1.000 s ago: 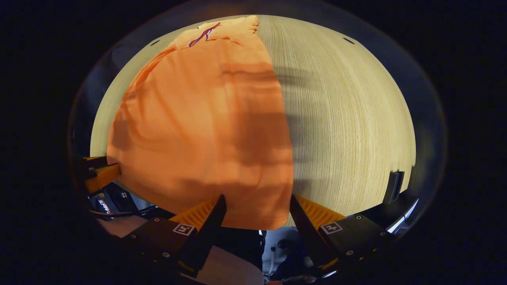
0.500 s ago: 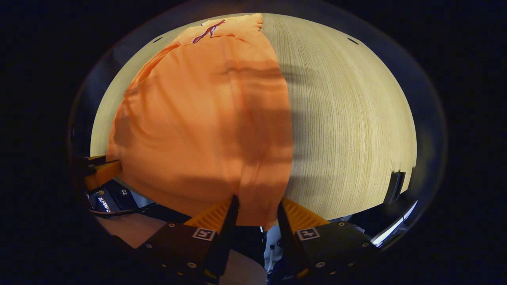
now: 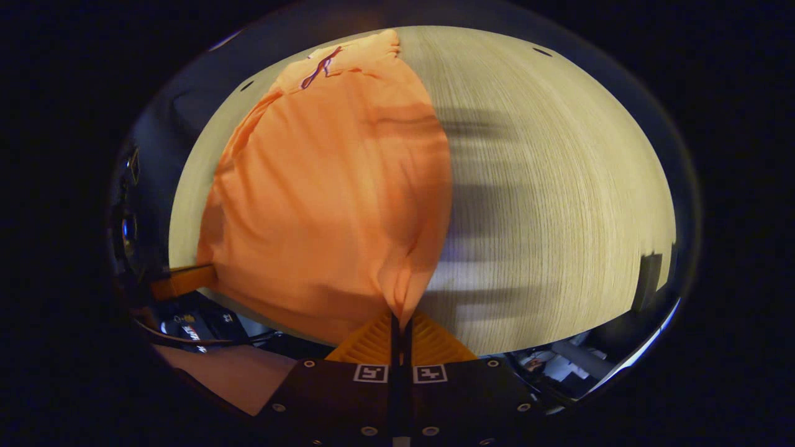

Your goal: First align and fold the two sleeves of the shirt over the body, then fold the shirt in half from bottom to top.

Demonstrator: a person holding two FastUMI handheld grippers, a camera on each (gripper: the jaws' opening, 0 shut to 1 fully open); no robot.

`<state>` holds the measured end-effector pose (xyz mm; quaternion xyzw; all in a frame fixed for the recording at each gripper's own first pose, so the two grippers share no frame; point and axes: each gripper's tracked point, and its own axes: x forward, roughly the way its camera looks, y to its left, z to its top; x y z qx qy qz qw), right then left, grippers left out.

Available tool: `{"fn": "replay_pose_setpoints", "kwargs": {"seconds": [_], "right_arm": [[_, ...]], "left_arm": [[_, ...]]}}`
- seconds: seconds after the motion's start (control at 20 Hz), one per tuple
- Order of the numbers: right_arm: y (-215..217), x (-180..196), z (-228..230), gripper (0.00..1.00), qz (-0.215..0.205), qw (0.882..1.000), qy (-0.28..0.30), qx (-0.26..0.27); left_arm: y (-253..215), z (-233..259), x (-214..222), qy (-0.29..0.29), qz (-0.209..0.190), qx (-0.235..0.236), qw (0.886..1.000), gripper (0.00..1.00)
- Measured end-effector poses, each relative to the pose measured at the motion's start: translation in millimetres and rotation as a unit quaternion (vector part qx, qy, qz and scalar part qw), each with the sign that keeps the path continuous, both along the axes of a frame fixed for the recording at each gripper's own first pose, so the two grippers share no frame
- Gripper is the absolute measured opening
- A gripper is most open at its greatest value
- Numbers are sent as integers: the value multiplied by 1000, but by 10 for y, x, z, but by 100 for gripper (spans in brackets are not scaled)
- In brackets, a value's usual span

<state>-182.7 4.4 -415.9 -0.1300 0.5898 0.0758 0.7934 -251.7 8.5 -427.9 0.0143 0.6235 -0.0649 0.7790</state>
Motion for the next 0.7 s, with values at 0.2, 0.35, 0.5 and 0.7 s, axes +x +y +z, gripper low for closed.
{"fn": "replay_pose_setpoints", "kwargs": {"seconds": [0.2,0.35,0.5,0.7], "right_arm": [[38,46,156,0,0,1000,-16,9],[168,162,370,0,10,999,-36,24],[301,382,665,0,29,997,-71,31],[487,725,1029,0,46,992,-112,43]], "left_arm": [[-185,230,126,-31,-25,-8,999,1],[-373,504,309,-61,-32,-30,997,1],[-466,747,524,-94,-34,-45,994,1],[-496,981,866,-133,-24,-57,989,1]]}}
